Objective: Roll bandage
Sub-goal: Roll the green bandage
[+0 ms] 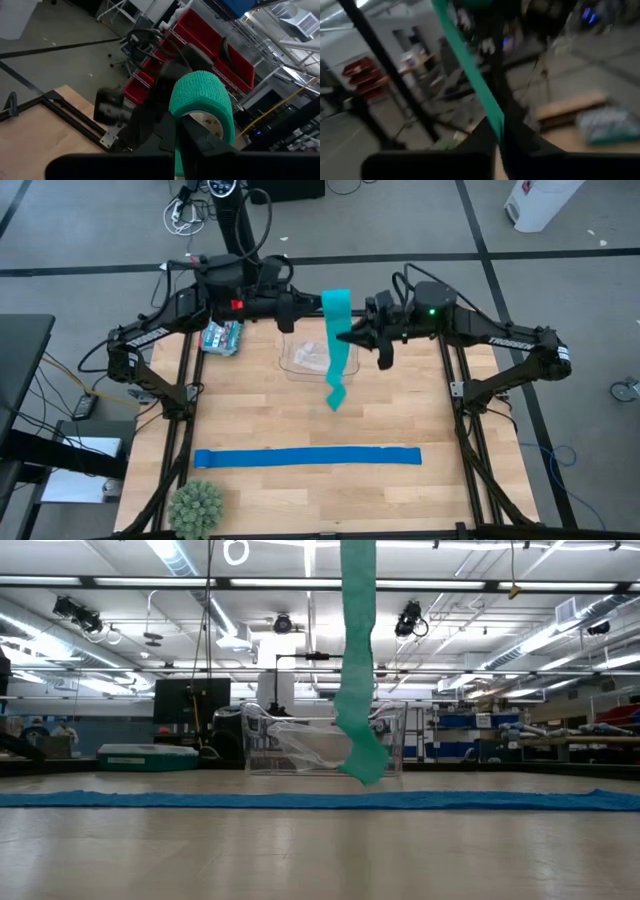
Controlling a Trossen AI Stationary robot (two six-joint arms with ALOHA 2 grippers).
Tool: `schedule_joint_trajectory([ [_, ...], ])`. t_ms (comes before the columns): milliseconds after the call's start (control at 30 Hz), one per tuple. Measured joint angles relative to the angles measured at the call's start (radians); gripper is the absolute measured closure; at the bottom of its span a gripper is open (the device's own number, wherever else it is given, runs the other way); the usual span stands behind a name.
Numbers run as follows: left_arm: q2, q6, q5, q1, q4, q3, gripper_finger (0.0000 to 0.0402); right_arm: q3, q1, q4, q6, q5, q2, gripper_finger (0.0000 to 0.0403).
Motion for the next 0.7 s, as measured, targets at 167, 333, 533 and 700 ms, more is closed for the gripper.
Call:
schedule_joint_trajectory([
  [167,0.0,-0.023,0.029,0.002,0.004,0.0,0.039,-0.002,0.022,-0.206,0.037,-0.045,-0.021,0.0317],
  [333,0.0,-0.053,0.111,0.002,0.007,0.0,0.039,-0.002,0.019,-0.28,0.024,-0.006,-0.092,0.0272],
  [533,0.006,-0.111,0.182,0.002,0.003,0.0,0.039,0.011,0.048,-0.113,-0.131,0.198,-0.144,0.0264],
  [700,0.005,-0.135,0.176,0.002,-0.067,0.001,0.039,0.088,0.087,-0.109,-0.284,0.286,-0.112,0.0266],
])
